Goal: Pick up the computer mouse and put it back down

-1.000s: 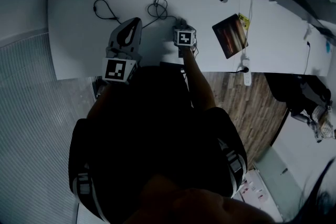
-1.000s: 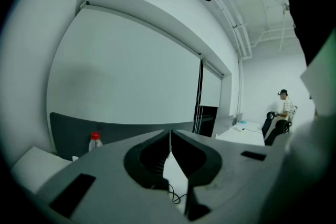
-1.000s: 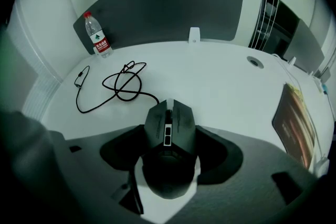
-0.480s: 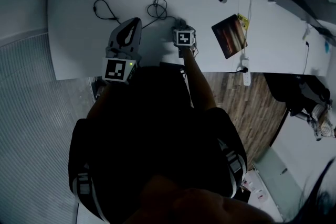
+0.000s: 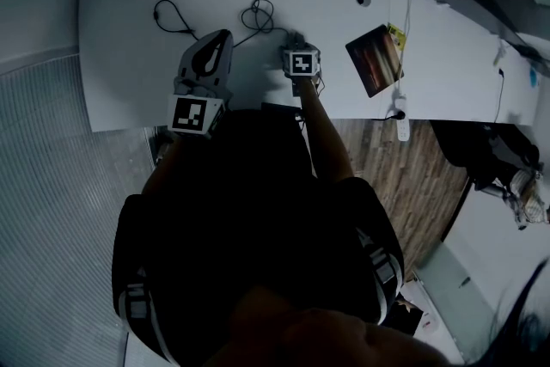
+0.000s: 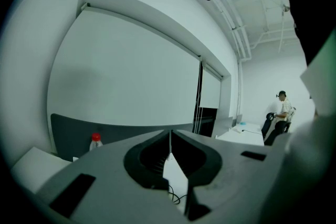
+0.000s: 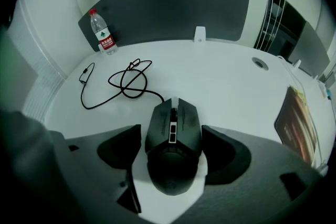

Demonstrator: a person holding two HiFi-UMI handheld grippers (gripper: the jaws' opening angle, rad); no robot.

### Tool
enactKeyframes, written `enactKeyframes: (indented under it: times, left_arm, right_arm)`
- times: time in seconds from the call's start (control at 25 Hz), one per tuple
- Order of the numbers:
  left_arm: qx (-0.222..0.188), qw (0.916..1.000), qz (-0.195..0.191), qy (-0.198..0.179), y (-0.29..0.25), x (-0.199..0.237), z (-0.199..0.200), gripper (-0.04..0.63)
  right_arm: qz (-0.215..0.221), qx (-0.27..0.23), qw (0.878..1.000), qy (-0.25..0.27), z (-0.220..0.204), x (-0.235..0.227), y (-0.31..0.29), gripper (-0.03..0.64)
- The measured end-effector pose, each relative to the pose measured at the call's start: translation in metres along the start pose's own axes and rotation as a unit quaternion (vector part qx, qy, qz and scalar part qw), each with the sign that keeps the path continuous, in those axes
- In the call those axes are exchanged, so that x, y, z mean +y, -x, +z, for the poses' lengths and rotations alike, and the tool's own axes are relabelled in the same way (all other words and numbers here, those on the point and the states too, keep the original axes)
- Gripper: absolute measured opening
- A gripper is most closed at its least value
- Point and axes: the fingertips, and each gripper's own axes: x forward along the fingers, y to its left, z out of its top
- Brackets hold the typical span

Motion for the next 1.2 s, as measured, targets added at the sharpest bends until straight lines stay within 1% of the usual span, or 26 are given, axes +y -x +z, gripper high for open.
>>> enactKeyframes:
  times: [0.04, 0.12, 0.24, 0.32, 0.44, 0.6, 0.8, 0.88, 0.92, 0.96, 1.0, 1.04, 1.2]
  left_arm:
    - [-0.004, 1.0000, 0.001, 0.000, 0.000, 0.000, 0.001, 0.012]
    - [0.007, 1.0000, -0.003, -0.003, 0.003, 0.000, -0.003, 0.012]
    - [0.026, 0.9996, -0.012, -0.002, 0.006, -0.003, -0.008, 0.012]
    - [0.024, 0.9996, -0.014, -0.001, 0.007, -0.004, -0.007, 0.012]
    - [0.019, 0.9997, -0.016, -0.001, 0.009, -0.005, -0.005, 0.012]
    - [0.007, 0.9999, -0.007, 0.010, 0.011, -0.004, 0.000, 0.012]
    - [0.000, 0.9999, -0.010, 0.007, 0.013, -0.006, 0.005, 0.012]
    - [-0.007, 0.9999, -0.012, 0.003, 0.014, -0.007, 0.008, 0.012]
    - [-0.010, 0.9999, -0.014, 0.002, 0.015, -0.008, 0.009, 0.012]
    - [-0.014, 0.9998, -0.014, 0.003, 0.015, -0.009, 0.009, 0.012]
    - [-0.014, 0.9998, -0.014, 0.004, 0.016, -0.009, 0.009, 0.012]
    - [-0.011, 0.9998, -0.014, 0.003, 0.017, -0.010, 0.008, 0.012]
    - [-0.007, 0.9998, -0.017, -0.001, 0.020, -0.010, 0.007, 0.012]
  right_arm:
    - [-0.004, 0.000, 1.000, 0.000, 0.000, -0.002, 0.002, 0.322]
    - [-0.008, -0.001, 1.000, 0.000, 0.000, -0.003, 0.005, 0.322]
    - [0.005, -0.015, 1.000, -0.007, 0.005, 0.001, 0.009, 0.324]
    - [-0.003, -0.016, 1.000, -0.006, 0.005, -0.003, 0.014, 0.324]
    - [-0.005, -0.033, 0.999, -0.005, 0.012, -0.003, 0.025, 0.324]
    - [-0.020, -0.052, 0.998, -0.004, 0.020, -0.008, 0.041, 0.324]
    - [-0.028, -0.075, 0.996, -0.029, 0.032, -0.012, 0.059, 0.322]
    - [-0.025, -0.089, 0.995, -0.033, 0.038, -0.009, 0.067, 0.321]
    - [-0.025, -0.096, 0.994, -0.036, 0.041, -0.009, 0.071, 0.313]
    - [-0.025, -0.106, 0.993, -0.038, 0.044, -0.008, 0.075, 0.279]
    - [-0.024, -0.117, 0.992, -0.041, 0.048, -0.006, 0.080, 0.231]
    - [-0.023, -0.126, 0.991, -0.043, 0.051, -0.005, 0.085, 0.207]
    - [-0.031, -0.152, 0.987, -0.047, 0.059, -0.003, 0.106, 0.153]
